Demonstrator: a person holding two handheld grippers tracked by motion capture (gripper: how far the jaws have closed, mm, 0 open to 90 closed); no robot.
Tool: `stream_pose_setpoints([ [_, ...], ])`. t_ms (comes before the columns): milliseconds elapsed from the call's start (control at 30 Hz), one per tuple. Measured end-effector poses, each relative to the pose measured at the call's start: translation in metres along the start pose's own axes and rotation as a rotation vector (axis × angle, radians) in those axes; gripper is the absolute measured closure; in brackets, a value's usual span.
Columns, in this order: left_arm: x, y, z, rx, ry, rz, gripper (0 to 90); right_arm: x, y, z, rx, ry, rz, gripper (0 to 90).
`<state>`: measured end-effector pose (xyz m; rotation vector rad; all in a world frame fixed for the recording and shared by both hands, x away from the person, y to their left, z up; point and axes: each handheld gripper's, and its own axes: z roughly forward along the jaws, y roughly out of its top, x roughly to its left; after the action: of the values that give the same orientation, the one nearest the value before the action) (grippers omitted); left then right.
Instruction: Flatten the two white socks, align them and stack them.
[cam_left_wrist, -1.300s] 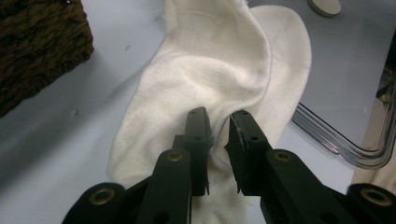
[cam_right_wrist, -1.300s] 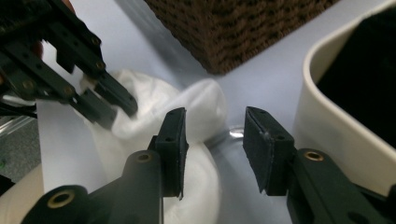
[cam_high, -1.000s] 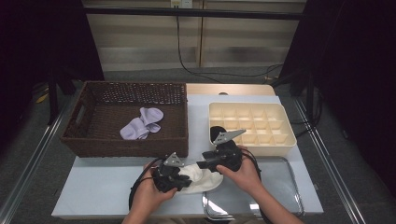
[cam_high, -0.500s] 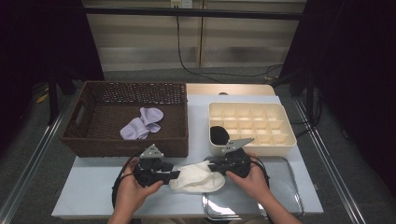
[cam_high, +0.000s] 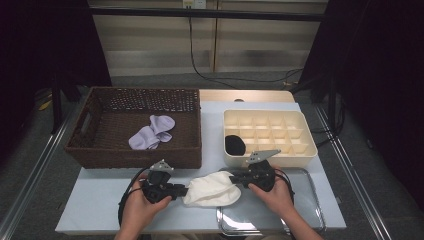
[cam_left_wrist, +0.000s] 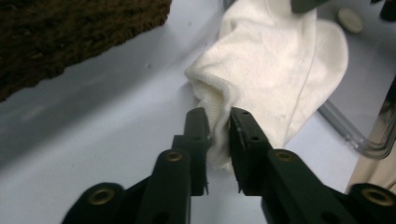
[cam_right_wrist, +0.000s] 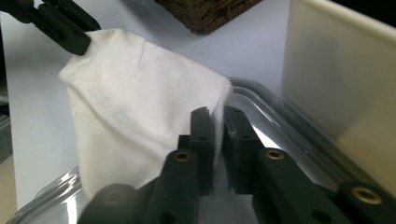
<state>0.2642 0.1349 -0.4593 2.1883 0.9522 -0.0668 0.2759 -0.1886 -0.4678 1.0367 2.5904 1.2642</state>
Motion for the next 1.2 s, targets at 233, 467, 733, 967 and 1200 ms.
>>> stream_pose_setpoints([
  [233,-0.004,0.010,-0.019,-0.082,-0.018,-0.016,84.3,0.006,0.003,-0.015,-0.056,0.017,0.006,87.8],
  [467,-0.002,0.004,-0.003,-0.021,-0.062,-0.038,83.7,0.019,-0.008,-0.025,-0.046,0.053,0.015,87.2],
  [733,0.005,0.001,0.007,-0.032,-0.012,-0.007,69.1,0.015,-0.027,-0.013,0.044,0.030,0.012,85.4],
  [967,0.007,-0.005,0.013,-0.023,-0.047,-0.019,58.8,0.016,-0.029,-0.014,0.038,-0.039,0.009,69.3],
  [1200,0.001,-0.004,0.014,0.007,-0.049,0.009,78.7,0.010,-0.030,-0.011,0.037,0.045,0.065,85.6],
])
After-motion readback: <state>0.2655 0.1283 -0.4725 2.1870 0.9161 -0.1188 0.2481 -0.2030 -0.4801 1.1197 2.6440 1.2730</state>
